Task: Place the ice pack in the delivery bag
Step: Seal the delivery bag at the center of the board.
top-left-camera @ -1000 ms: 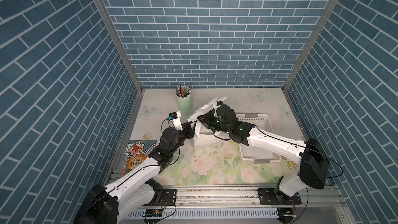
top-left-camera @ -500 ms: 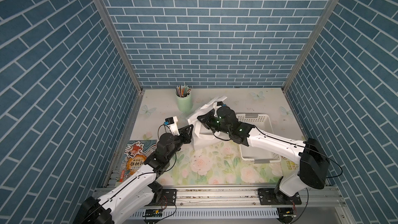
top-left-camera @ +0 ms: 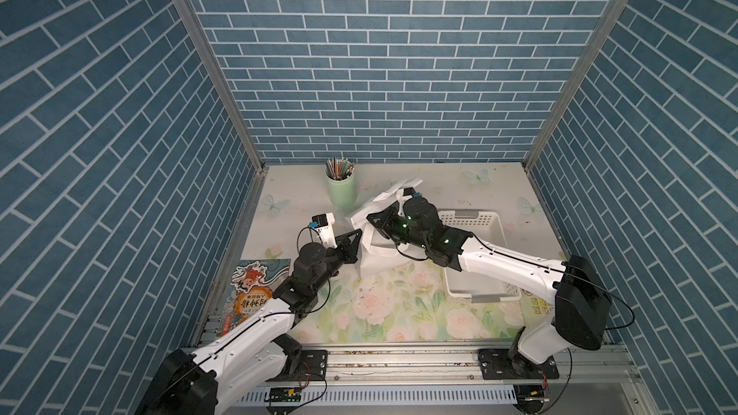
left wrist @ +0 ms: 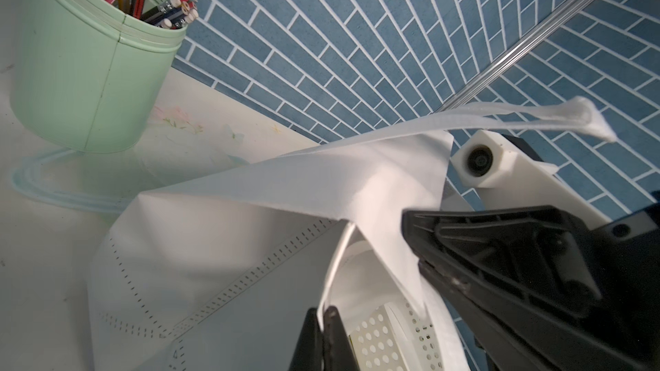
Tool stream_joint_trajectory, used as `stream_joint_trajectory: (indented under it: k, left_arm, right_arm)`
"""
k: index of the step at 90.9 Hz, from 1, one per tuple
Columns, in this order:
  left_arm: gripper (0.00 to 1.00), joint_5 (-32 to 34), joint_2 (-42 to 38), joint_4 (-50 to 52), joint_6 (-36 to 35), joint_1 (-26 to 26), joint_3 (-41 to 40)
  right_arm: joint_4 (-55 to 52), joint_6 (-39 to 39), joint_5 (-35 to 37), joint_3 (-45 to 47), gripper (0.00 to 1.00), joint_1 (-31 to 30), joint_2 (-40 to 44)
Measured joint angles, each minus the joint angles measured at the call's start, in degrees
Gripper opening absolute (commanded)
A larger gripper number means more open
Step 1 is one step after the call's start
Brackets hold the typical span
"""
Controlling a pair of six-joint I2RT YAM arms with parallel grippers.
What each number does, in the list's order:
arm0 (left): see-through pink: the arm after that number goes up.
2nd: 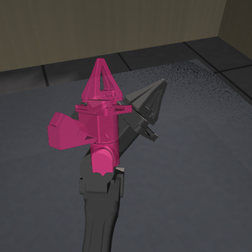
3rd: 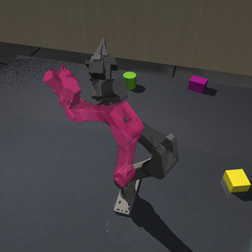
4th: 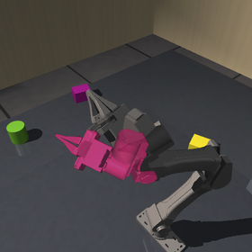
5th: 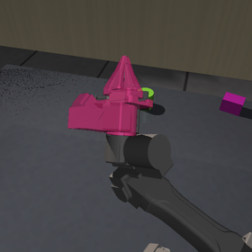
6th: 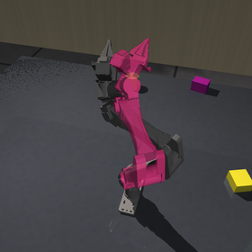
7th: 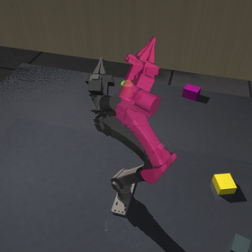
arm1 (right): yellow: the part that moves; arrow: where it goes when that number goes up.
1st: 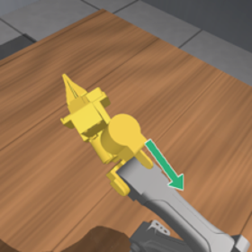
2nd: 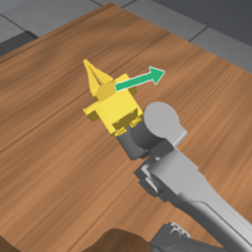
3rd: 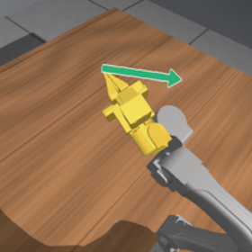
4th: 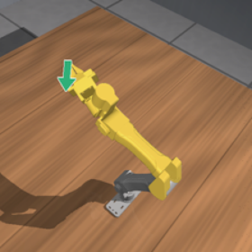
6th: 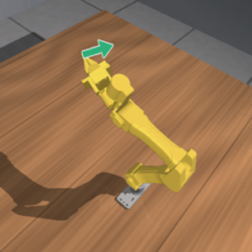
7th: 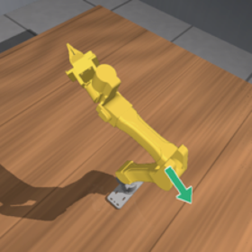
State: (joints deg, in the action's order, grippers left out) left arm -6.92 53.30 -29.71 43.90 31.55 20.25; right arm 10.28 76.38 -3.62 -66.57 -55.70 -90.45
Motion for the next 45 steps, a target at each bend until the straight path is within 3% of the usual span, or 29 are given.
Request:
stream_joint_trajectory:
  k: [45]
  left_arm:
    - [0.01,-0.7,0.0,-0.9,0.1,0.0,0.0]
  right_arm:
    - [1.0,-1.4,0.0,0.0,0.00,-0.1,0.0]
